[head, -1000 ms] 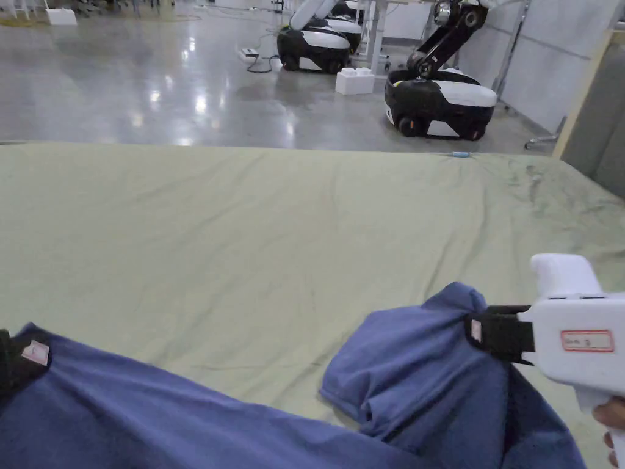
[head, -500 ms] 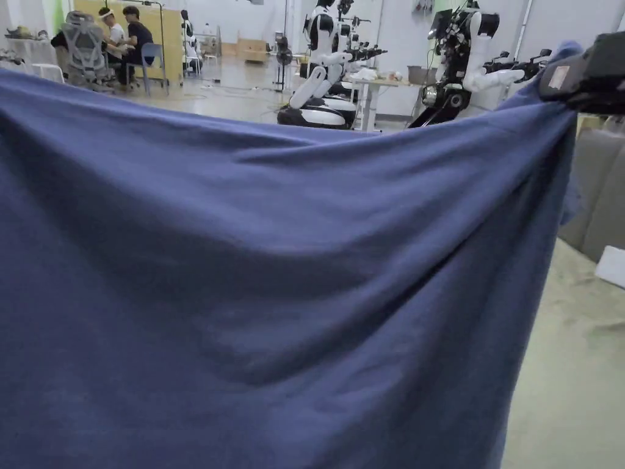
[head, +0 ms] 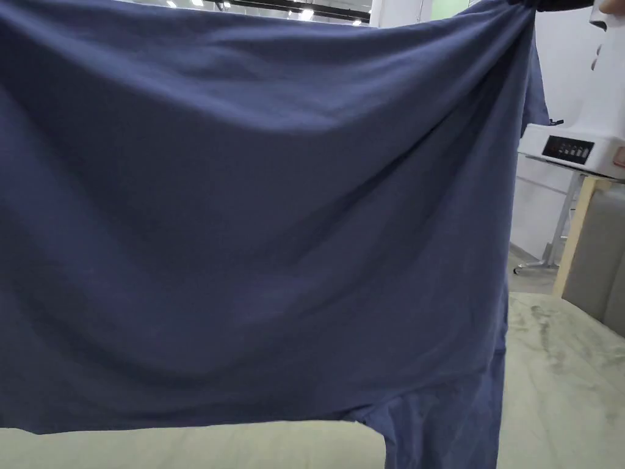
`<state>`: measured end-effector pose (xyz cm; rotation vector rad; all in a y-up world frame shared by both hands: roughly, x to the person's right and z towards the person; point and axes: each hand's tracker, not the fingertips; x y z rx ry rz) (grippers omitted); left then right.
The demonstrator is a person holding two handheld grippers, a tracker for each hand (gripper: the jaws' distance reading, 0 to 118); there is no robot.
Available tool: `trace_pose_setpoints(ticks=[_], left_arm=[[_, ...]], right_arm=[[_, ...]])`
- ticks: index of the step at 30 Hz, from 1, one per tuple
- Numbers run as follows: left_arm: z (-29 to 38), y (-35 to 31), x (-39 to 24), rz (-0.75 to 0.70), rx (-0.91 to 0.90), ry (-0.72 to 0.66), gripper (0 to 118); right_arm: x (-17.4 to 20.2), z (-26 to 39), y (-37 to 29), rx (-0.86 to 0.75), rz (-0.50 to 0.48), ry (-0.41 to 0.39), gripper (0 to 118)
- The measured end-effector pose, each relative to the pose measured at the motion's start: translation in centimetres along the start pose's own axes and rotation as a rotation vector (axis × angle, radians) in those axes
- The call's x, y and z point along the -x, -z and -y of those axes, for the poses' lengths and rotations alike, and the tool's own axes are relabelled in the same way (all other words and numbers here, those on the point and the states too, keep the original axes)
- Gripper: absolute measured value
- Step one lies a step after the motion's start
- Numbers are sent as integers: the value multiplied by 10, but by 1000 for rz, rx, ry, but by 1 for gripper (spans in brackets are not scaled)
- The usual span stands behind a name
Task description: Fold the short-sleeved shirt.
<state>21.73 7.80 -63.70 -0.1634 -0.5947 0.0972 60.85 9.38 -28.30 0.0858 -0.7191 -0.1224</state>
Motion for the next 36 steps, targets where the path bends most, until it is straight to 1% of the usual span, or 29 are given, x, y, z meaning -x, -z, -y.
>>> trace_pose_setpoints(ticks=[3,9,11,13,17,19,22,23,26,28,31,33,36], left_arm=[[3,33,-11,-5,-27,-27,5],[26,96,-38,-3,-24,21,5],[42,115,-43,1,-6,6,5],[61,133,-47,19,33,-5,5],[114,161,-50,43,132,1,5],[143,171,-48,65,210,-3,5],[182,175,-44,62,290,22,5],[194,174,-42,68,303,49,5],[233,167,-32,74,377,53,5],[257,158,-25,93,422,32,5],[289,135,-12,122,514,-3,5],[306,113,-5,131,550,16,5],[325,75,8,159,570,22,5]], right_arm=[[0,2,39,-23,25,9,4],[0,21,96,-42,51,-10,4],[-1,35,110,-32,56,-12,4],[-3,53,122,-4,52,-9,4],[-11,102,137,80,36,-29,4],[-19,130,140,137,38,-14,4],[-33,167,131,213,49,38,4],[-38,179,125,239,46,54,4],[-52,210,109,294,80,60,4],[-60,229,94,338,69,72,4],[-63,257,60,419,61,43,4],[-64,273,34,454,48,23,4],[-65,296,-13,489,26,58,4]])
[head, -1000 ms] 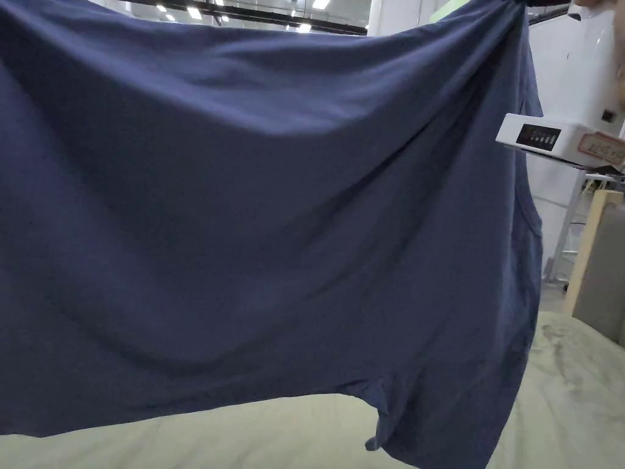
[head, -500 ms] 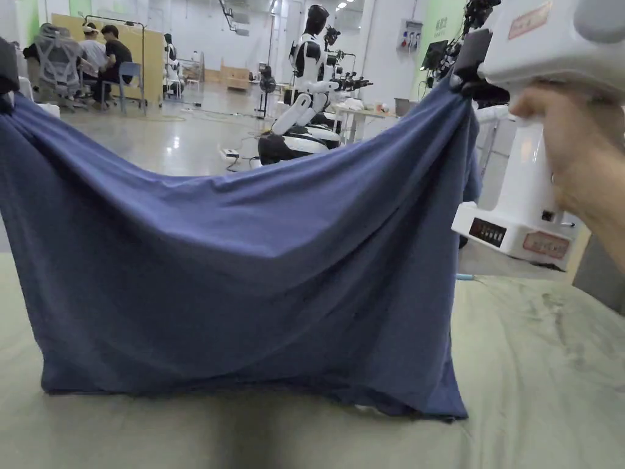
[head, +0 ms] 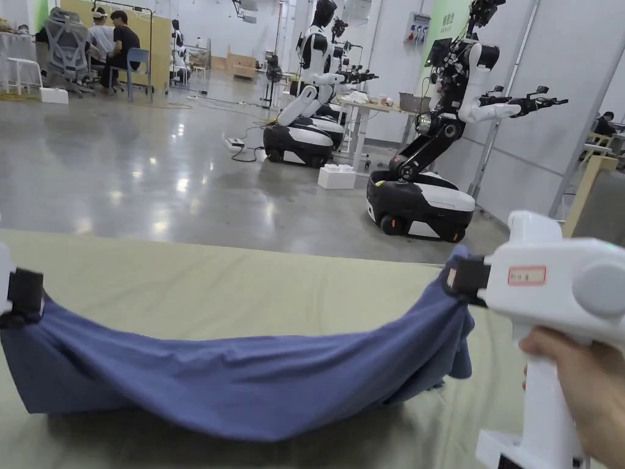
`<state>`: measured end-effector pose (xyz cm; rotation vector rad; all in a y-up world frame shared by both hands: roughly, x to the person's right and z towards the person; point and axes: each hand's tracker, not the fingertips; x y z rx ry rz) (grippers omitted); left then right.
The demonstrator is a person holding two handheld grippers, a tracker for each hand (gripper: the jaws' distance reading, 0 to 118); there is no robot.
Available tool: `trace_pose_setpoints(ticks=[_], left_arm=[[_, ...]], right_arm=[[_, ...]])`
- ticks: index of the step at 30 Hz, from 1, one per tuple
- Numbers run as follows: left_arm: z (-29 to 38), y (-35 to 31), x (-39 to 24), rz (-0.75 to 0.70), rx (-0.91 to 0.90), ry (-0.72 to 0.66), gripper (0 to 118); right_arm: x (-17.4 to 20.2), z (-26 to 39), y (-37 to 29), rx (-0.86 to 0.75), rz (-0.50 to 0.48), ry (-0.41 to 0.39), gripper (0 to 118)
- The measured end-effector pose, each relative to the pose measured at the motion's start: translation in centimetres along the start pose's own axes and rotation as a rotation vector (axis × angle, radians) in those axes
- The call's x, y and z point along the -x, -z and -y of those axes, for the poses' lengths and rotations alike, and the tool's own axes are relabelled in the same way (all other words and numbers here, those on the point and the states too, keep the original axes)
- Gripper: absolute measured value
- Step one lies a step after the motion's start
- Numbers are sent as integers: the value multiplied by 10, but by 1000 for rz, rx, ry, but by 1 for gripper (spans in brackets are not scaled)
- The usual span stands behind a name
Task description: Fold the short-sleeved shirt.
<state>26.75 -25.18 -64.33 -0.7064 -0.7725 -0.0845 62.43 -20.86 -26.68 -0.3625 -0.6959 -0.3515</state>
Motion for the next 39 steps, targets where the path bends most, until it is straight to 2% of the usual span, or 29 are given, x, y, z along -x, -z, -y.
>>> trace_pose_setpoints(ticks=[2,5,9,11,14,16,24,30,33,36,39], left_arm=[[27,-22,4,21,22,-17,5],[72,-56,11,27,30,-30,5],[129,-104,16,16,11,-21,5],[151,-126,20,15,11,-42,5],[183,-158,27,17,9,-89,5],[203,-178,28,13,4,-88,5],[271,-254,29,12,3,-89,5],[319,-270,38,6,71,-173,5],[340,-278,40,7,113,-204,5],[355,-294,46,-20,138,-195,5],[368,-300,53,-25,171,-225,5]], right_arm=[[-7,26,-18,21,-9,3,4],[-9,65,-54,64,-14,-47,4],[-10,112,-109,90,-18,-67,4],[-11,132,-135,82,-14,-40,4],[-17,163,-172,68,-13,45,4],[-22,182,-192,76,-2,50,4],[-34,243,-271,126,121,30,4],[-41,276,-299,241,195,-16,4],[-40,286,-311,314,222,-72,4],[-40,294,-325,342,308,-117,4],[-49,308,-324,431,305,-52,4]])
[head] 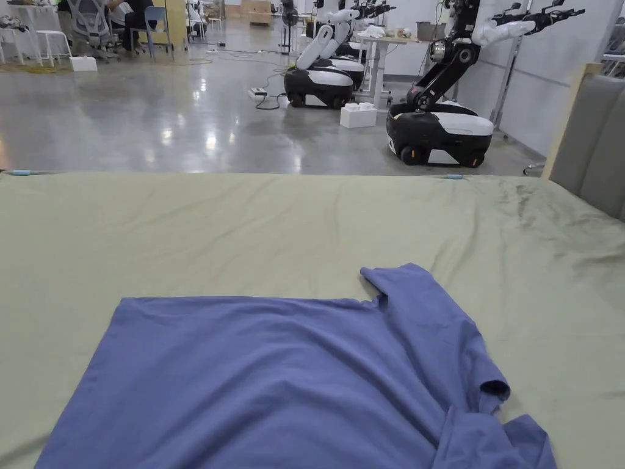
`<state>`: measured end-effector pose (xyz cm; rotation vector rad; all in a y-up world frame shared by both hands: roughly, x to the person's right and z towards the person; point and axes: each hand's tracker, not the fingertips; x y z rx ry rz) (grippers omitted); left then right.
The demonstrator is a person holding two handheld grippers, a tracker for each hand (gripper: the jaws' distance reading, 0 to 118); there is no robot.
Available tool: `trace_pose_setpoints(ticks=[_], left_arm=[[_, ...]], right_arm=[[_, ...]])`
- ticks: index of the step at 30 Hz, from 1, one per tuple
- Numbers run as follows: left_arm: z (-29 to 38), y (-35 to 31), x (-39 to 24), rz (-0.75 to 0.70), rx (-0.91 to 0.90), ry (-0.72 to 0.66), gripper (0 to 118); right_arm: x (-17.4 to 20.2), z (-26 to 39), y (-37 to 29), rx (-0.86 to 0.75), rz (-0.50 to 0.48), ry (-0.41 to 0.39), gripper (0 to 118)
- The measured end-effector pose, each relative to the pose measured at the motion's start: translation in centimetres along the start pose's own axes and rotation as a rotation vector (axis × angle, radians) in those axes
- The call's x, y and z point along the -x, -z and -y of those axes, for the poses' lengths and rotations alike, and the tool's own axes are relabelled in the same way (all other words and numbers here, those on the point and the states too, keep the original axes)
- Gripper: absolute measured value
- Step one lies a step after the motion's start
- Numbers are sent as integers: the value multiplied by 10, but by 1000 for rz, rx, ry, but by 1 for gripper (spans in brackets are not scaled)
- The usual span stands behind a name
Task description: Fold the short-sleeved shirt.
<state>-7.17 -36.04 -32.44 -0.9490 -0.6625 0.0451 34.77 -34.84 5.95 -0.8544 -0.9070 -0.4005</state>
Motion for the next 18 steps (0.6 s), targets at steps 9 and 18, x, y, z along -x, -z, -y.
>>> trace_pose_setpoints(ticks=[9,18], left_arm=[[8,19,-7,-68,46,101,8],[31,-43,-1,13,-77,-6,93]], right_arm=[[10,20,20,27,53,16,62],[-16,33,-58,-125,-188,224,98]])
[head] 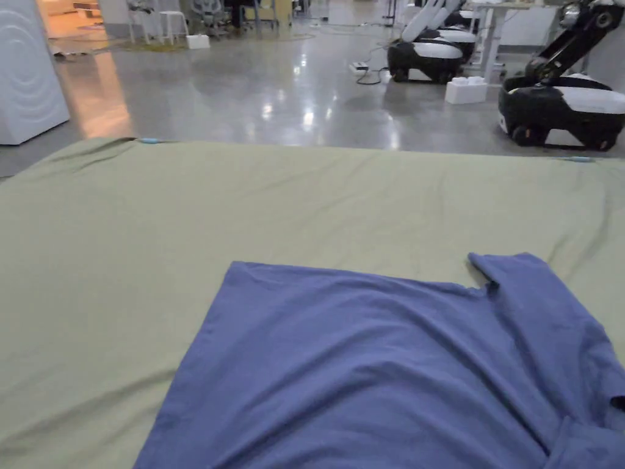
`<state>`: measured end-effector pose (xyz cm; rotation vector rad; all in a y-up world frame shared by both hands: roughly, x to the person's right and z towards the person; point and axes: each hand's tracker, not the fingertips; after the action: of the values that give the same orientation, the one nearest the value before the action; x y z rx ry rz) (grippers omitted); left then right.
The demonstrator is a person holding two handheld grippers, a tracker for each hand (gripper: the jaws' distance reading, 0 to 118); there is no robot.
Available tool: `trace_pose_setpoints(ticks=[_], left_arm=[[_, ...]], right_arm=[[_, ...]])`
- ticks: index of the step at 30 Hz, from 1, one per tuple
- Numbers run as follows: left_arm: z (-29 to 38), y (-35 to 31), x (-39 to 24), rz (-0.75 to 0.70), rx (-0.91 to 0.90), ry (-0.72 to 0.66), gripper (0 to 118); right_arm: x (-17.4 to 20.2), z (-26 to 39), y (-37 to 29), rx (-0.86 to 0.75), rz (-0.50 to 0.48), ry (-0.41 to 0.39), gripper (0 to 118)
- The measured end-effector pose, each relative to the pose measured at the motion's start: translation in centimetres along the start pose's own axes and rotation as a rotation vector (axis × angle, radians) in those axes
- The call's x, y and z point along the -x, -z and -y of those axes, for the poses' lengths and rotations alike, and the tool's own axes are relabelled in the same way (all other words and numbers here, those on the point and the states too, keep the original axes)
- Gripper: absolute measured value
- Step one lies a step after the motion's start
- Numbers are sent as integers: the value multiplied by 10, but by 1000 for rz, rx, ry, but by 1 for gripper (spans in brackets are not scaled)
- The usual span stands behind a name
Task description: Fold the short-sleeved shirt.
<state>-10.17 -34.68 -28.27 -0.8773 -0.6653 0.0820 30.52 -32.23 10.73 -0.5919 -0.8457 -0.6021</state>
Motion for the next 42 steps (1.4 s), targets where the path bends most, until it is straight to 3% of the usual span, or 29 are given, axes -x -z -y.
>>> trace_pose_setpoints(ticks=[1,2,3,5,9,10,11,12,13,16,17,18,19,20,22,23,24,27,29,30,32,34,42], left_arm=[[5,-3,-1,-13,0,-12,63],[10,-2,-1,-57,6,-48,0],[16,-4,1,-57,-12,-104,0],[24,-5,0,18,45,-156,0],[20,-6,-6,-18,-14,-34,0],[17,-2,-6,-32,-22,-11,12],[15,3,-6,-52,-29,11,67],[10,11,-8,-56,-5,14,105],[8,20,-7,-49,17,14,118],[1,39,-4,-21,7,0,116],[-2,48,-3,-25,5,-5,106],[-3,56,0,-25,6,-5,80],[-4,63,2,-44,17,-16,28],[-6,68,-2,-106,49,-48,3],[-3,79,4,-55,101,-119,3],[-2,77,4,-39,88,-105,3],[-2,74,-3,-63,64,-72,3],[-4,74,-2,-61,72,-22,3],[-8,78,5,-46,86,-43,3],[-8,79,8,-37,89,-64,3],[-8,76,9,-23,91,-103,3],[-10,75,11,-18,92,-119,3],[-94,91,-13,57,6,-52,3]], right_arm=[[4,4,1,8,1,-33,72],[10,9,4,-2,48,-79,2],[17,17,4,-34,103,-124,2],[23,18,11,70,70,-197,2],[22,19,11,40,30,-136,2],[22,18,11,28,30,-128,2],[22,17,10,22,29,-122,2],[22,16,9,19,29,-119,2],[19,12,5,12,31,-113,2],[16,9,2,9,36,-108,2],[13,8,0,16,46,-112,2],[12,7,1,24,62,-119,2],[11,7,4,40,80,-130,3],[10,6,7,50,107,-141,20],[12,5,10,30,135,-146,86],[12,3,15,52,134,-135,105],[11,1,19,93,143,-104,106],[3,-2,36,113,84,-33,105],[-1,-4,50,150,81,-40,104],[-2,-5,56,163,79,-44,91],[-5,-4,67,148,101,-73,4],[-3,-7,69,185,118,-83,4],[9,-91,58,-22,-2,-89,4]])
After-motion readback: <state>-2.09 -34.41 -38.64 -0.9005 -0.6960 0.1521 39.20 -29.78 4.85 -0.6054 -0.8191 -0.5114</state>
